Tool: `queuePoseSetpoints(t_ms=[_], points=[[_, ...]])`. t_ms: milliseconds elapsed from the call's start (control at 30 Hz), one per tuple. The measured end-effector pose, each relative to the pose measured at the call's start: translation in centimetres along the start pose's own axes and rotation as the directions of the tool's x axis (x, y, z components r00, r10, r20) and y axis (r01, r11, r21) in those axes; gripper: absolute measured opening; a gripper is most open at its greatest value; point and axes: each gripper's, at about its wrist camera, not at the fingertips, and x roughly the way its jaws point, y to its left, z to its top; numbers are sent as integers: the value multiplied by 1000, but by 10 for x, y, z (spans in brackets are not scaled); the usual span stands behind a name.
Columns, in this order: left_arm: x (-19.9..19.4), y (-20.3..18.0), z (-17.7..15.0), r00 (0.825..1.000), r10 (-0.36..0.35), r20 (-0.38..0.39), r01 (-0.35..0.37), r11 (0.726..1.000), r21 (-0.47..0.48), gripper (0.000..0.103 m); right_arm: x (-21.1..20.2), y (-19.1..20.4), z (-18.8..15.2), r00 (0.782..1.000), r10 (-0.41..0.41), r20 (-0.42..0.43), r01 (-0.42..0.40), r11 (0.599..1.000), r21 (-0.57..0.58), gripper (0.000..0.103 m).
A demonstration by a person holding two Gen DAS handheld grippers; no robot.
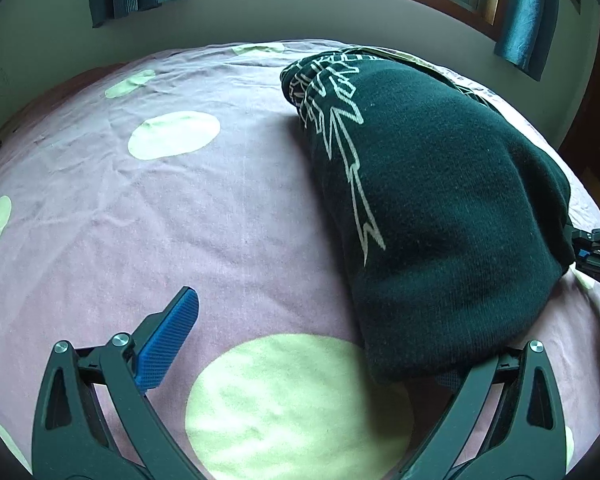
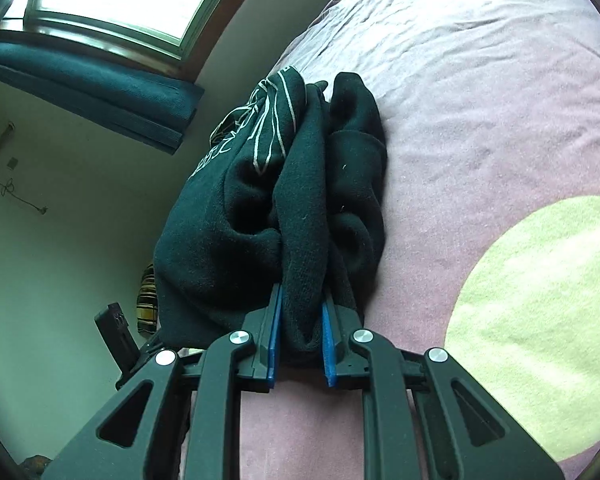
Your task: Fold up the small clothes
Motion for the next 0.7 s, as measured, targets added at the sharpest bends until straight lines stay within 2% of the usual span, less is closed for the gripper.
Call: queuePoseSetpoints(t_ms=[300,400,500,567,633,700], points=[[-50,16,-13,992,-116,48,118,991,-57,101,-12,-14,-4,1000,9,-11,-9,1000,-16,17],[-78,16,-1,972,-197,125,207,976,-73,101,-19,-5,-2,1000,-16,-2,16,999,-40,17],[-96,12,14,956,-227,184,241,969,-58,101,-29,16,-1,998,-53,36,57,993,-103,17],[-93,5,24,955,-226,192,236,971,-32,101,-36,21,2,997,-58,52,64,989,-131,17],[-78,-5,34,959,-219,180,223,975,-4,101,-28,16,2,995,-93,31,97,986,-138,17],[-53,-17,40,969,-201,141,201,979,17,101,-18,9,-2,992,-122,10,123,982,-147,17]])
